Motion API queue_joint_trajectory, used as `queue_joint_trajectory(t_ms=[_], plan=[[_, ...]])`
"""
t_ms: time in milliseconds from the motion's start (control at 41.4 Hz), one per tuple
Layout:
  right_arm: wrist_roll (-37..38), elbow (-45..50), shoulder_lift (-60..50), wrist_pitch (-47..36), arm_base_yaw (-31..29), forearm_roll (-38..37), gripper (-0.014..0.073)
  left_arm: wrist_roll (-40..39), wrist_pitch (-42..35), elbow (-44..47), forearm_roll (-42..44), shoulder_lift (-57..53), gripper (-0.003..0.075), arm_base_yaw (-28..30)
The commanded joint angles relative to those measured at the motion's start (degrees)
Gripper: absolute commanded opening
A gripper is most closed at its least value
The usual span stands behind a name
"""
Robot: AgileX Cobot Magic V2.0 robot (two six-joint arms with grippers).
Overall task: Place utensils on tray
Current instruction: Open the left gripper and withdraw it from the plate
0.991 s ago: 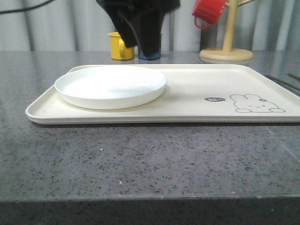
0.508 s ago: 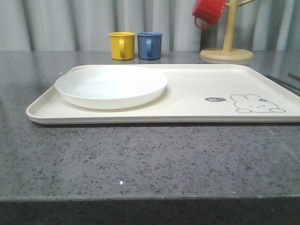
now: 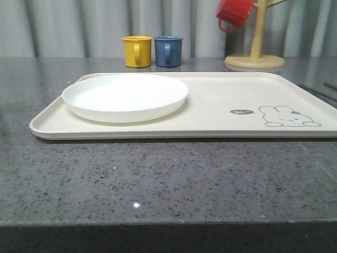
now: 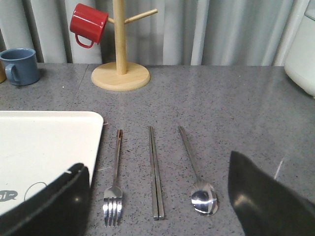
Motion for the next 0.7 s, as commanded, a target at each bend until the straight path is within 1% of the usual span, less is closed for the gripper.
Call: queue_joint_trajectory(t_ms=[0, 121, 193, 314, 411, 580, 677], plan=[[-0.31, -1.86, 0.88, -4.44, -0.35, 0.00, 0.0600, -0.27, -13.60, 5.57, -1.03, -7.17, -0.0019, -0.26], [-0.31, -1.86, 0.88, -4.44, -0.35, 0.00, 0.0600, -0.27, -24.75, 16.69, -1.03, -17.22, -0.0019, -1.87], [-0.31, -1.86, 0.88, -4.44, -0.35, 0.00, 0.0600, -0.27, -28.37, 22.02, -1.03, -22.73, -0.0019, -2.52], [-0.31, -1.86, 0.88, -4.44, -0.35, 0.00, 0.0600, -0.27, -31.21, 29.74, -1.03, -32.18, -0.0019, -2.87], [-0.31, -1.86, 0.88, -4.44, -0.35, 0.00, 0.0600, -0.27, -33.41, 33.29, -1.45, -39.51, -0.0019, -2.87], [-0.31, -1.86, 0.88, -4.44, -0.35, 0.00, 0.0600, -0.27, -36.69, 37.08, -1.45, -47.83, -0.0019, -2.87], [-0.31, -1.86, 0.88, -4.44, -0.35, 0.00, 0.0600, -0.27, -37.09, 37.47, -1.45, -49.67, -0.0019, -2.87]])
